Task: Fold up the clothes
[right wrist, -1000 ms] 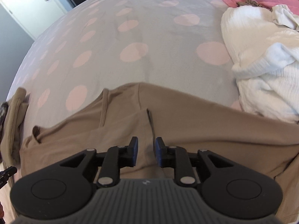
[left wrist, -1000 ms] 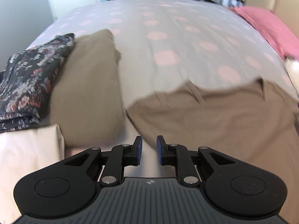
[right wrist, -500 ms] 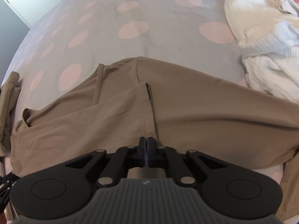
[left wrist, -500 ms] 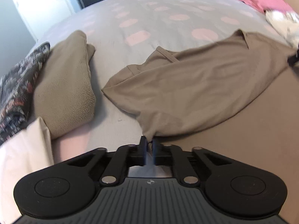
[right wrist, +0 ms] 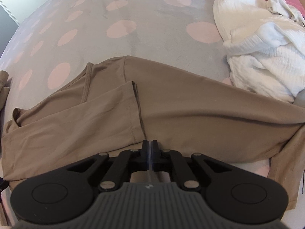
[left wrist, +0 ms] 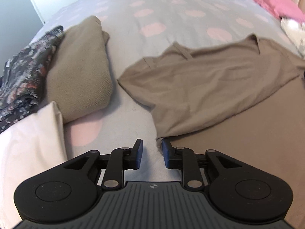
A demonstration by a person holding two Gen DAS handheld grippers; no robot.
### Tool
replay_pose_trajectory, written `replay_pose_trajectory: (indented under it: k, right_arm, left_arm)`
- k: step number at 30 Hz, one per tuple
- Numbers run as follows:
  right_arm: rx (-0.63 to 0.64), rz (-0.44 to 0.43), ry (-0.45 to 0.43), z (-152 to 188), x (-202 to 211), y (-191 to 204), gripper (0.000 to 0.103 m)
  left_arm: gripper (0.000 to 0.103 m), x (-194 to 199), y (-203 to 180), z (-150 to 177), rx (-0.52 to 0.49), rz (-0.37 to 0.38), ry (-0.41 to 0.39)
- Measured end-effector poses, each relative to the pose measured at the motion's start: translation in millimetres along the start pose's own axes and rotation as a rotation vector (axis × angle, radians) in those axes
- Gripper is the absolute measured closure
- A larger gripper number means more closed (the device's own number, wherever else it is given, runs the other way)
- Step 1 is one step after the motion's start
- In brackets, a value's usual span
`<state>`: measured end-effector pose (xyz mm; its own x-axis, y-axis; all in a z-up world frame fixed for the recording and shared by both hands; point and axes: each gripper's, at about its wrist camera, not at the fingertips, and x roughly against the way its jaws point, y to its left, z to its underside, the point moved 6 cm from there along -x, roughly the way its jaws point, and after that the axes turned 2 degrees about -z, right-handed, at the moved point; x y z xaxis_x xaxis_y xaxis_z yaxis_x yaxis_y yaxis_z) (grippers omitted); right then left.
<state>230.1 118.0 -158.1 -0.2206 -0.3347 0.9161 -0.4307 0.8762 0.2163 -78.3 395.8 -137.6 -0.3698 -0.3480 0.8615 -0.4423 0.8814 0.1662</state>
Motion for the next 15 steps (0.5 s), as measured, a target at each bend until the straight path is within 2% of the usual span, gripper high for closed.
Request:
replay_pose_trajectory:
  k: [3,6,11,15]
  right_arm:
    - [0.011,-0.010,0.019,7,8,7,0.098]
    - [0.031,-0.026,0.045,15,15,15,0.098]
    - [0.050,-0.051,0.031,23,31,19,0.097]
    - [0.035,-0.048,0.000,25,46,9,0.095]
  left_arm:
    - [0.073,14,3,-3,0.022,-0.005,-0.038]
    - [0.072,25,4,-4,0.032,-0.014,-0.055]
    - [0.072,41,0,-4,0.019,-0.028,-0.093]
    - [0.072,44,-1,0,0.015,-0.090,-0.081]
